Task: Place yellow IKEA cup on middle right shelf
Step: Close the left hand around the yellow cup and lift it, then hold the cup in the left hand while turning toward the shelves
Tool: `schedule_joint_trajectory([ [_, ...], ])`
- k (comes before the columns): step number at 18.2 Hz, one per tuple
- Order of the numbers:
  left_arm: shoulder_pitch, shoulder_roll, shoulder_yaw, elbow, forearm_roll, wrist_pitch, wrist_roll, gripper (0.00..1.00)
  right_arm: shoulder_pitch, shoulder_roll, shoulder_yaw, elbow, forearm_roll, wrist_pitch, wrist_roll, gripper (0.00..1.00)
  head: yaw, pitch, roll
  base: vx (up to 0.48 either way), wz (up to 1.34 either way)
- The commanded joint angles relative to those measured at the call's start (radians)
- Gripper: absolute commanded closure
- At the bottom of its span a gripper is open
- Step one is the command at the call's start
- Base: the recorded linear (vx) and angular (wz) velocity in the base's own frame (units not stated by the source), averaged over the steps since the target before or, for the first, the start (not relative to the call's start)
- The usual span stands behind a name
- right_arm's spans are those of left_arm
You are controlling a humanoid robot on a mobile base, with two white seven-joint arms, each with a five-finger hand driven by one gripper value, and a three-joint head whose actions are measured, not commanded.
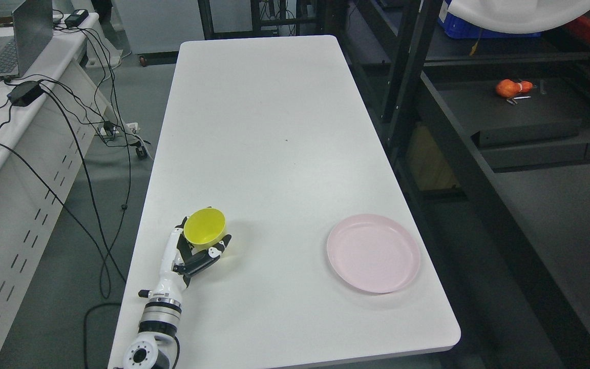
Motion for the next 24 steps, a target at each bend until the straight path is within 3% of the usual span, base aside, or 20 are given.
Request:
schedule_joint_trajectory([
  [1, 0.002, 0.018, 0.020, -0.005, 0.093, -0.075, 0.002, 1.00, 0.014, -0.017, 0.017, 0.000, -0.025, 0.000, -0.001, 0.01, 0.0000, 0.000, 0.000, 0.000, 0.00],
  [6, 0.016, 0.018, 0.020, -0.222, 0.133, -0.083, 0.000, 1.00, 0.014, -0.017, 0.017, 0.000, -0.025, 0.000, -0.001, 0.01, 0.0000, 0.000, 0.000, 0.000, 0.00],
  [10, 0.037, 0.018, 0.010, -0.313, 0.135, -0.087, 0.000, 1.00, 0.014, -0.017, 0.017, 0.000, -0.025, 0.000, -0.001, 0.01, 0.0000, 0.000, 0.000, 0.000, 0.00],
  [24, 0.093, 0.018, -0.024, -0.339, 0.133, -0.120, 0.000, 1.00, 0.014, -0.017, 0.017, 0.000, -0.025, 0.000, -0.001, 0.01, 0.0000, 0.000, 0.000, -0.071, -0.02],
])
